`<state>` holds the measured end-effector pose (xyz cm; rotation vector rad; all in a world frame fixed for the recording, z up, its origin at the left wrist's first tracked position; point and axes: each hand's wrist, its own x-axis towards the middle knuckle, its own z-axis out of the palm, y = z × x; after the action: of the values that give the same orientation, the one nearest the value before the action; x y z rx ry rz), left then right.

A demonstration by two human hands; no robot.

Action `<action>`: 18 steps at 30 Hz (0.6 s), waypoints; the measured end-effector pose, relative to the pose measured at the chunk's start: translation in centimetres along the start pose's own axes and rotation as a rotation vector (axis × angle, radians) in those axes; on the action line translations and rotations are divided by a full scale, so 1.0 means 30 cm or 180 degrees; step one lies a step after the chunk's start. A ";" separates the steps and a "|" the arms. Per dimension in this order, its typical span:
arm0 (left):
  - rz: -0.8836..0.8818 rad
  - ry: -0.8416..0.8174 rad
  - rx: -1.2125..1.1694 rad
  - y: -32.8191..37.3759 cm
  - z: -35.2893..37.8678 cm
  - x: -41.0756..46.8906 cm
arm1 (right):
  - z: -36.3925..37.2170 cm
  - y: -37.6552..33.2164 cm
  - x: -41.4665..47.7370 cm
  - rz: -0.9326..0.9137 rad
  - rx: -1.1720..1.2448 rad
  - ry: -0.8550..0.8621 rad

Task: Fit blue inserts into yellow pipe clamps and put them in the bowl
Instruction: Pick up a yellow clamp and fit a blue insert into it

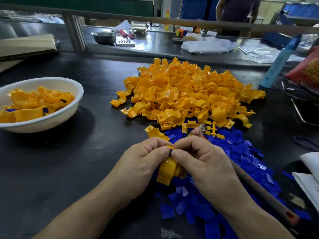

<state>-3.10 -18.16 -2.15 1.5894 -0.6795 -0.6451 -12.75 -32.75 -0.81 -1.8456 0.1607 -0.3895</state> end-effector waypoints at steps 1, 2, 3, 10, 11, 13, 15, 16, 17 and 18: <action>0.0017 0.0012 0.0064 0.003 0.001 -0.003 | 0.002 -0.003 -0.001 -0.0036 -0.0023 0.0019; 0.0031 0.0016 0.0103 0.007 0.002 -0.005 | 0.004 -0.006 -0.002 -0.0086 -0.0062 0.0035; 0.0035 0.0018 0.0122 0.013 0.002 -0.007 | 0.008 -0.008 -0.003 -0.0135 -0.0107 0.0055; -0.0553 0.0418 0.0365 0.057 -0.041 0.002 | -0.023 -0.004 -0.009 -0.0268 -0.1390 0.0261; -0.0670 0.0570 0.0444 0.063 -0.069 0.003 | -0.049 -0.007 -0.010 -0.0311 -0.1722 0.0390; -0.0874 0.0827 0.0870 0.070 -0.140 0.007 | -0.115 -0.022 -0.013 -0.0321 -0.2275 0.0610; -0.1009 0.0972 0.1419 0.059 -0.210 0.010 | -0.177 -0.034 -0.025 -0.0205 -0.2970 0.0654; -0.1047 0.1002 0.1692 0.047 -0.235 0.009 | -0.206 -0.033 -0.037 -0.0084 -0.3352 0.0588; -0.1074 0.1007 0.1969 0.034 -0.252 0.006 | -0.230 -0.026 -0.053 0.0084 -0.3691 0.0460; -0.1088 0.0998 0.2215 0.021 -0.260 0.002 | -0.247 -0.017 -0.071 0.0287 -0.3941 0.0285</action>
<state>2.65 -13.06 -0.64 2.4272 -0.4118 -0.3978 -17.34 -38.62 1.20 -3.0138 0.6534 -0.3231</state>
